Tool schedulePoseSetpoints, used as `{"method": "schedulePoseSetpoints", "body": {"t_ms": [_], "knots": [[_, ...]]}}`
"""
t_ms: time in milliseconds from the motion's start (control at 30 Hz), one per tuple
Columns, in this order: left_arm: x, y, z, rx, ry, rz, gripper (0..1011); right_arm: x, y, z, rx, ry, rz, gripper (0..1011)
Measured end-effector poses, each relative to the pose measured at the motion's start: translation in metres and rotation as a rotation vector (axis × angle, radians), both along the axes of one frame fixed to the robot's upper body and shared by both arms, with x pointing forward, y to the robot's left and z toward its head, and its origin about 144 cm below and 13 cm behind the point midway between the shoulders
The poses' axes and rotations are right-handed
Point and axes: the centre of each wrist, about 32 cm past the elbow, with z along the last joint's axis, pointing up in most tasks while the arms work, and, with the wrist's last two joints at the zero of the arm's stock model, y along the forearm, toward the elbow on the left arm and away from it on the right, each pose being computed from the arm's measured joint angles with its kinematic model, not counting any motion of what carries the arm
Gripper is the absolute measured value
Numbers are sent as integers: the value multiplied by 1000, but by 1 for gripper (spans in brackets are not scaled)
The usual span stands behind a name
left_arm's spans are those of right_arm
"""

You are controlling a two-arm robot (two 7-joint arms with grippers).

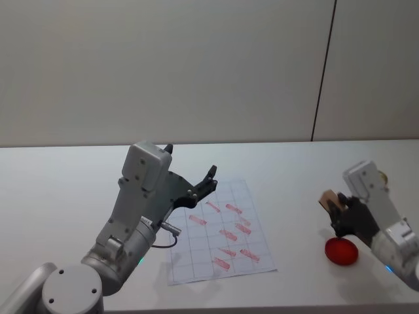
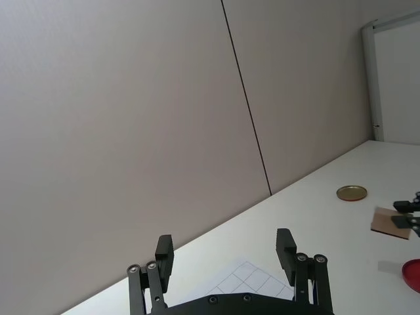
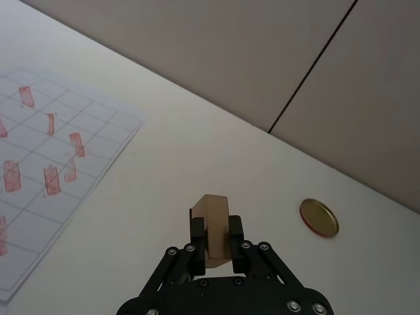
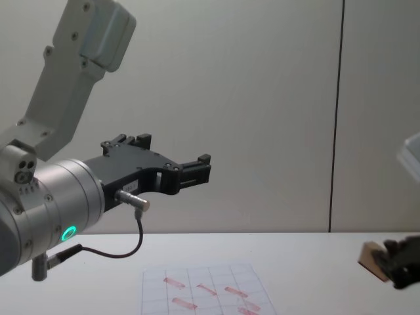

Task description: Use the one hand to pick up the stamp and affix it onto the A4 paper.

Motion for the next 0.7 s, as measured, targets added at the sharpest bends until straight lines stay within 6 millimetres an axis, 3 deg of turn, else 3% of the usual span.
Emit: {"method": "schedulePoseSetpoints", "body": {"t_ms": [233,700], "knots": [[0,0,0,0,0,0,993,-18,-14,-10,-3,42,-17,203],[0,0,0,0,0,0,993,-34,-27,-27,5,103,-21,204]]}}
